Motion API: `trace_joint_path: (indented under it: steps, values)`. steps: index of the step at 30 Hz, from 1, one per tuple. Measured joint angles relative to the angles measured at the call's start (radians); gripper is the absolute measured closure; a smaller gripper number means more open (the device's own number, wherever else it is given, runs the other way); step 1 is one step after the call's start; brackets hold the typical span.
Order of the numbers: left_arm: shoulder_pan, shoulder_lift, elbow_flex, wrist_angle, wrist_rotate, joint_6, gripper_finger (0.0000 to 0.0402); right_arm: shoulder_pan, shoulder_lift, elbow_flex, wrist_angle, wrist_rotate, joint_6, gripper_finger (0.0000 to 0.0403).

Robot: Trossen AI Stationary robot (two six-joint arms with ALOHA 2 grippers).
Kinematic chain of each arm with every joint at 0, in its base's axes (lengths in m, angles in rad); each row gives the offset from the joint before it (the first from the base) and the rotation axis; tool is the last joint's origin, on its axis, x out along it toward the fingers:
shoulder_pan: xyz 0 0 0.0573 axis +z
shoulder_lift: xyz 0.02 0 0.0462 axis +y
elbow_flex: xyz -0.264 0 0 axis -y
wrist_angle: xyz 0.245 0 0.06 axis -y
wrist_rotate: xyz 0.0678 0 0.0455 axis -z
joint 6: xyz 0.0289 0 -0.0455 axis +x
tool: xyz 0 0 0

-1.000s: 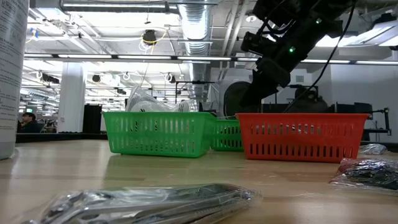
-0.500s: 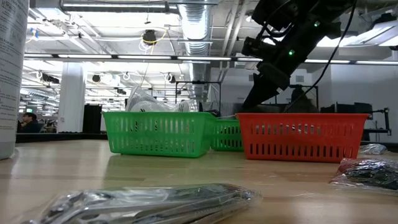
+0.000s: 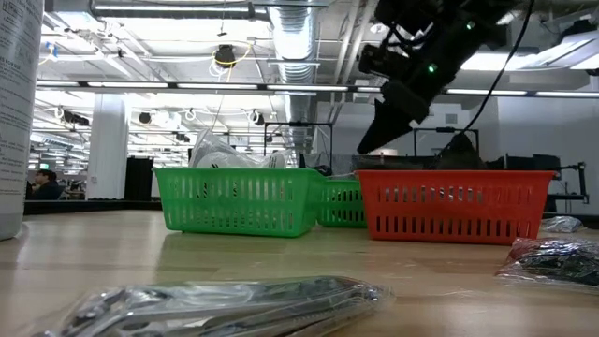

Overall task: Pick & Place Travel size toiletries
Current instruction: Put the black hairbrush into the top right green bin, then put the silver nail cutter into the top left red bin

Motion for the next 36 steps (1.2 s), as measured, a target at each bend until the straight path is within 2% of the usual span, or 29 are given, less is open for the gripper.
trace_joint_path:
  steps: [11,23,36]
  values:
    - [0.000,0.000,0.000,0.000,0.000,0.000,0.0316,0.000,0.000,0.091,-0.250,-0.001,0.010,0.0136]
    - [0.000,0.000,0.000,0.000,0.000,0.000,0.0316,0.000,0.000,0.093,-0.546,-0.003,0.086,0.0137]
    - [0.000,0.000,0.000,0.000,0.000,0.000,0.0316,0.032,0.000,0.093,-0.746,-0.003,0.140,0.0138]
